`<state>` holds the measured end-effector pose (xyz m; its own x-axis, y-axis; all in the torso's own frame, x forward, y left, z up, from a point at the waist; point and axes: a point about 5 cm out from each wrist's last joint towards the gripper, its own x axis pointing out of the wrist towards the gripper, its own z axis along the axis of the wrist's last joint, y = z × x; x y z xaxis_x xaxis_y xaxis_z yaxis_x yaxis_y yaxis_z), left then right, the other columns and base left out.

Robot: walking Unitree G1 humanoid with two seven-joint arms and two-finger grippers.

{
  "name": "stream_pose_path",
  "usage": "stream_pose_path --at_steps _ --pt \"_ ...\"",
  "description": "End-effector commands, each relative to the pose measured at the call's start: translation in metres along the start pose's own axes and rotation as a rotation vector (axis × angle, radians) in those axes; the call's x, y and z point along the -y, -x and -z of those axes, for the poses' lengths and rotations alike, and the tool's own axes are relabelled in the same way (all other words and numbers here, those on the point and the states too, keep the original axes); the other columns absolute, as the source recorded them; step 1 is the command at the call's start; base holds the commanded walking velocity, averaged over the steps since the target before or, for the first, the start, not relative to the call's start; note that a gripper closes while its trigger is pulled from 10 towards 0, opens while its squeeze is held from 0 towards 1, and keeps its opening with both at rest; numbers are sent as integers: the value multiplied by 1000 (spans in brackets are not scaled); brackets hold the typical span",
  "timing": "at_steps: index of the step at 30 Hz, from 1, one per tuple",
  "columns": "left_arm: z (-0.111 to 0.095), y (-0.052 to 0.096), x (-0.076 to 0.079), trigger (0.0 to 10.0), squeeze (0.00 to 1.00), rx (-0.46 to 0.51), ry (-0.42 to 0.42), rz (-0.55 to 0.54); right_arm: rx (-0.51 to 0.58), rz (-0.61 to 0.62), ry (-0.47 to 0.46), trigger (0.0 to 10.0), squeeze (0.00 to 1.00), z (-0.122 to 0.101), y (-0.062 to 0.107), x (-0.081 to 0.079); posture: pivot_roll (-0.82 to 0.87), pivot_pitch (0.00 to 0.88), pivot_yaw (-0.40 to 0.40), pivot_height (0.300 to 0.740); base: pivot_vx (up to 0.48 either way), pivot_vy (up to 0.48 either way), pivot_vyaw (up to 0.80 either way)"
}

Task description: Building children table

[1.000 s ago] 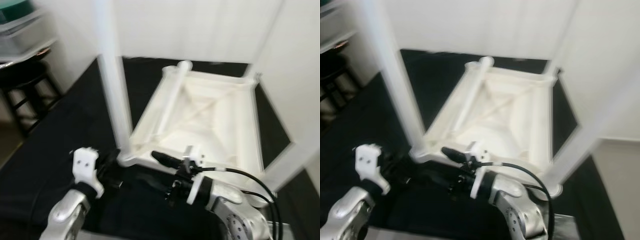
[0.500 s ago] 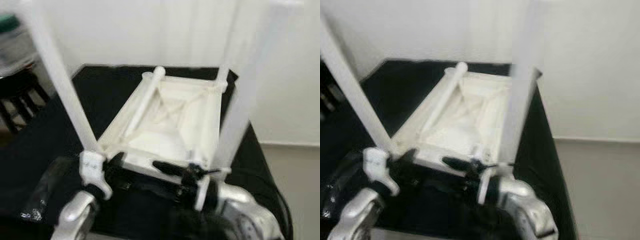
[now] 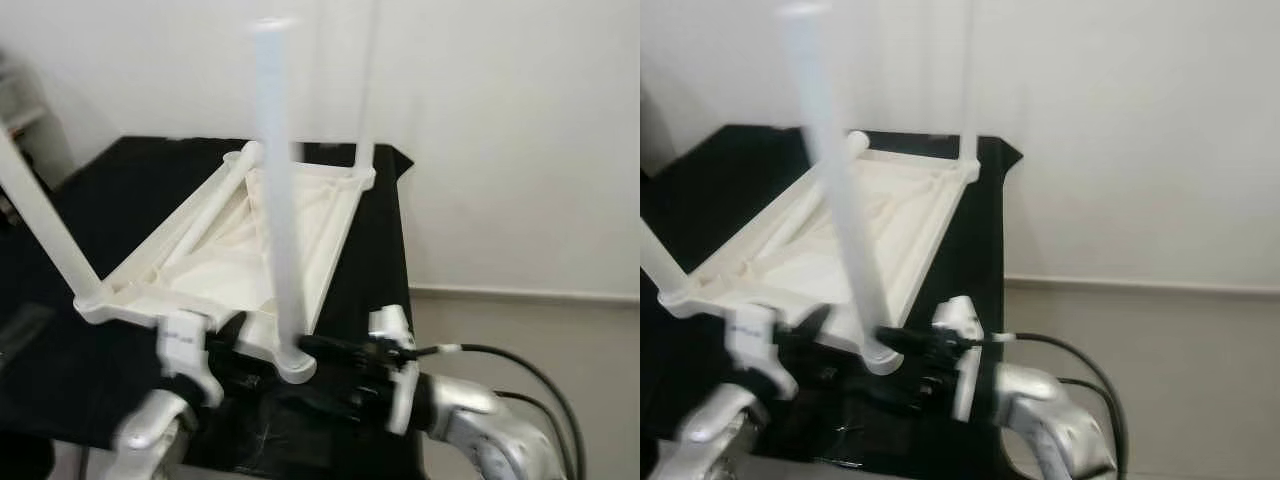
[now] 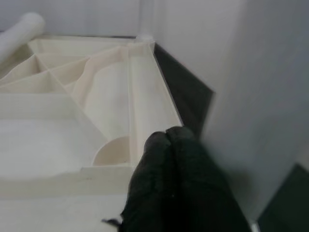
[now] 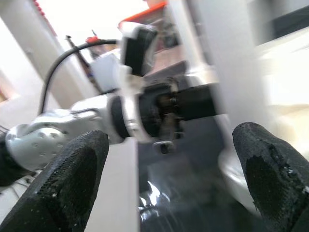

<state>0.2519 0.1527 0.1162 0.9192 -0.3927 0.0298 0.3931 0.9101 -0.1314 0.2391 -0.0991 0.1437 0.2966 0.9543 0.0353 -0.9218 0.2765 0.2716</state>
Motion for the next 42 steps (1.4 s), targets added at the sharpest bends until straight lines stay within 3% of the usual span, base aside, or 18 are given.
stream_pose_path --at_steps 1,8,19,22,24,26,27,28,29,31,37,42 --pt "1 2 -3 10000 0 -7 -6 -2 13 -33 -7 10000 0 0 -5 -4 -66 86 16 740 0 -472 0" --pt "1 5 -2 10000 0 -10 -10 -4 70 66 5 10000 0 -4 -3 5 -66 82 16 740 0 -472 0" --pt "1 18 4 10000 0 -24 4 12 113 373 162 10000 0 -14 4 20 -76 83 23 740 0 -472 0" --pt "2 19 2 10000 0 -25 7 -10 109 395 173 10000 0 -14 4 22 -76 83 23 740 0 -157 0" --pt "2 21 -4 10000 0 -29 -5 -66 111 427 182 10000 0 -16 5 25 -73 83 22 740 0 0 0" --pt "2 25 -26 10000 0 -47 -32 -227 128 470 197 10000 0 -21 8 29 -68 84 21 740 0 0 0" --pt "2 25 -26 10000 0 -47 -32 -227 128 470 197 10000 0 -21 8 29 -68 84 21 740 0 0 0" --pt "1 28 -42 10000 0 -44 -37 -333 141 484 205 10000 0 -24 10 31 -66 86 19 740 0 0 0" --pt "1 28 -42 10000 0 -44 -37 -333 141 484 205 10000 0 -24 10 31 -66 86 19 740 0 0 0" --pt "-5 34 -74 10000 0 -51 -3 -519 162 510 219 10000 0 -30 15 33 -69 89 14 740 0 240 0" --pt "-22 34 -100 10000 0 -17 -30 -624 163 515 238 10000 0 -31 15 32 -71 90 14 740 0 480 0" --pt "-27 33 -105 10000 0 7 -40 -658 154 522 248 10000 0 -29 15 32 -74 91 19 740 0 384 0"
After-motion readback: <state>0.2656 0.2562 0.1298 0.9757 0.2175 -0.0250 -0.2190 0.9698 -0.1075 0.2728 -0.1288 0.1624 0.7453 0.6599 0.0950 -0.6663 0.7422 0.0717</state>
